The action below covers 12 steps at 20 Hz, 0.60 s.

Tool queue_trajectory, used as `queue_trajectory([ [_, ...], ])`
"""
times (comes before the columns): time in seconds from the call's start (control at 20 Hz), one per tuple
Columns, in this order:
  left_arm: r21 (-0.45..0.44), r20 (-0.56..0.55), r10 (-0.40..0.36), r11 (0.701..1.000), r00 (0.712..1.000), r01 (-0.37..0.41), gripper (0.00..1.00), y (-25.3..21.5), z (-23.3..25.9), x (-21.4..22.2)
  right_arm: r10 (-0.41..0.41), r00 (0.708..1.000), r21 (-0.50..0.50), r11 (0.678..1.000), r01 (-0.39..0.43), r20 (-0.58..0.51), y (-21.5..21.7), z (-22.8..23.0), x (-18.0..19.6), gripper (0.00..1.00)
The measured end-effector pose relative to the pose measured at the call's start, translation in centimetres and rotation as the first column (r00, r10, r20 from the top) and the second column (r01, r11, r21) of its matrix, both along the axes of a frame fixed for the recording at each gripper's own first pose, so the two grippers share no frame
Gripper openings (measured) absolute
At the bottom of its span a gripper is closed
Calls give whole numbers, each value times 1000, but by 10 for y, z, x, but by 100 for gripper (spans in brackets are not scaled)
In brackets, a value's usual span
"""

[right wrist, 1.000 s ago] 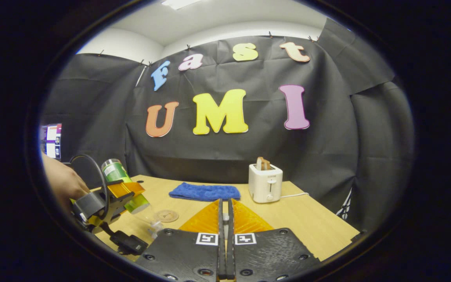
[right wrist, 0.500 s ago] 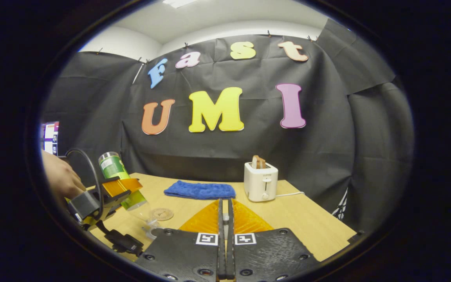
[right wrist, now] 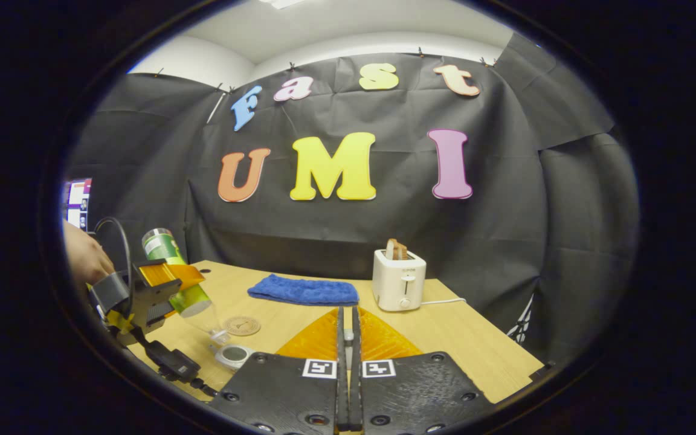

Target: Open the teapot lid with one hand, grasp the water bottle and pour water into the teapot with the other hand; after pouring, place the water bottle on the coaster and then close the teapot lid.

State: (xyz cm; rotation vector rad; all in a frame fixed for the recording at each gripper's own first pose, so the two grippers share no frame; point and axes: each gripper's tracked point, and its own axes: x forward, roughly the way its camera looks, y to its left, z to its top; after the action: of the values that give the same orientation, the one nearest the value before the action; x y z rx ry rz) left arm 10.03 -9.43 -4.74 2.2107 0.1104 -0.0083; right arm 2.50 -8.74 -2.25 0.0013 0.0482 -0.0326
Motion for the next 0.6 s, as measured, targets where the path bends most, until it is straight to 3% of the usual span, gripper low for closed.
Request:
queue_trajectory([
  [0.25, -132, 44, -64, 989, 997, 70, 76, 5, -1, -3, -12, 1000, -30, 999, 12, -9, 2, -5, 3, 1],
  [0.4, -307, 46, -90, 947, 995, 99, 75, 14, -10, 1, -23, 1000, -54, 998, 22, -20, 2, -9, 5, 1],
  [0.5, -507, 5, -81, 859, 997, 72, 71, 24, -19, 8, -37, 999, -67, 997, 35, -20, -1, -10, 5, 1],
  [0.6, -679, -31, -72, 733, 997, 32, 75, 30, -20, 14, -38, 999, -63, 997, 36, -23, -1, -11, 5, 1],
])
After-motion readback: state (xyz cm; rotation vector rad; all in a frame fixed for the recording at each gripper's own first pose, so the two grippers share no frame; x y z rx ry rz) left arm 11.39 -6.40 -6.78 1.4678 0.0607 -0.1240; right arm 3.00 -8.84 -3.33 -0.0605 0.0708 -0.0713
